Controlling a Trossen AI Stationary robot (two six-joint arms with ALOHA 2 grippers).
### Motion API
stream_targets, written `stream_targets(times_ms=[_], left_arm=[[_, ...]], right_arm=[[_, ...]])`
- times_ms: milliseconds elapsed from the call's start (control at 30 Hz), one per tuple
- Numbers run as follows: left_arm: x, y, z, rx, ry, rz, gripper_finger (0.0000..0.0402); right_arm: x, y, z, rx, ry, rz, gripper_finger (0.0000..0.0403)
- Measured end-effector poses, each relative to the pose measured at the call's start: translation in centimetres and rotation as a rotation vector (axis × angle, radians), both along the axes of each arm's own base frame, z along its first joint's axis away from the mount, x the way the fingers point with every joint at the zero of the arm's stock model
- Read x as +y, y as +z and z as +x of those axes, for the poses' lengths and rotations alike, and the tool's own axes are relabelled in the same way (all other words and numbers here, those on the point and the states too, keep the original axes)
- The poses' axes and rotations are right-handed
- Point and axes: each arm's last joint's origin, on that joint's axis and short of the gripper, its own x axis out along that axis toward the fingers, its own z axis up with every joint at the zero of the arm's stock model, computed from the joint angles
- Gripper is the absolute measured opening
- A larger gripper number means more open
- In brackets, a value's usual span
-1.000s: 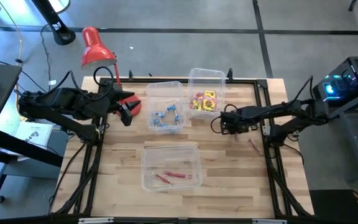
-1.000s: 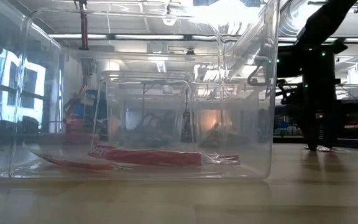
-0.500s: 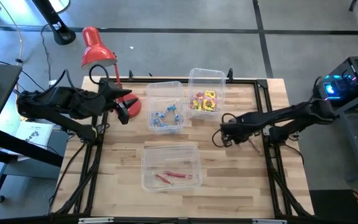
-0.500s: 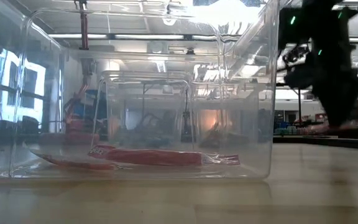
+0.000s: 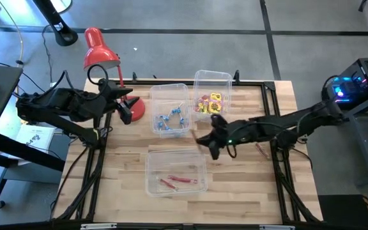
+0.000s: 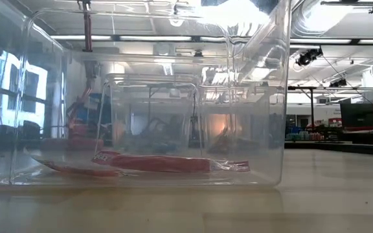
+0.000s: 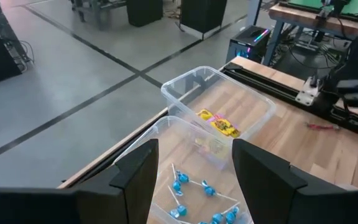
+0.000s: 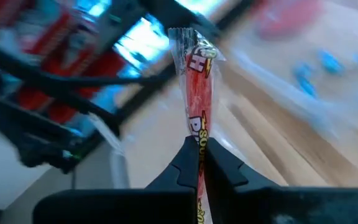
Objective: Sort candy
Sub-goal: Put the red gummy into the bottom transparent bin
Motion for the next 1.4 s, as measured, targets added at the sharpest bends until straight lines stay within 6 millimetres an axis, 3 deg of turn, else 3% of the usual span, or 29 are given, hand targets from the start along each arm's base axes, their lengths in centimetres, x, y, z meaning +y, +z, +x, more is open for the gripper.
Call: stream_targets(times_ms=[133,267,433,600,900,1000,1100,1233,1300,1400], left_arm=[[0.0,0.0,0.0,0.002,0.000,0.000,0.0199],[0.0,0.0,0.0,0.003,-0.005,-0.004,0.0199],[0.0,0.0,0.0,0.002,-0.006,-0.007,0.0199],[0.0,0.0,0.0,0.001,-0.006,-0.007,0.0199],[-0.1,-0.1,0.1,0.004,-0.028,-0.023,0.0199],[-0.1,-0.1,0.1,-0.004,-0.023,-0.032,0.0199],[-0.1,-0.1,0.1,-0.004,-0.022,-0.033,0.0199],[-0.1,-0.1,0.1,-0.004,-0.025,-0.035,0.0199],[-0.1,-0.1,0.1,-0.003,-0.034,-0.042,0.0199],[-0.1,-0.1,0.1,-0.003,-0.038,-0.044,0.0199]], right_arm=[[1.2,-1.7,2.9,-0.049,0.152,0.011,0.0001],[2.8,-5.3,5.4,0.034,0.315,0.098,0.0001],[4.0,-8.0,7.1,0.134,0.323,0.170,0.0007],[4.6,-6.9,7.9,0.180,0.293,0.102,0.0041],[4.8,-4.7,8.0,0.294,0.335,-0.034,0.0173],[4.7,-2.7,7.6,0.347,0.326,-0.052,0.0199],[4.0,-0.5,6.4,0.473,0.228,-0.148,0.0205],[3.2,1.4,3.8,0.662,-0.025,-0.253,0.0201],[2.6,1.3,2.3,0.787,-0.125,-0.264,0.0200],[2.0,-0.5,0.5,1.004,-0.192,-0.299,0.0199]])
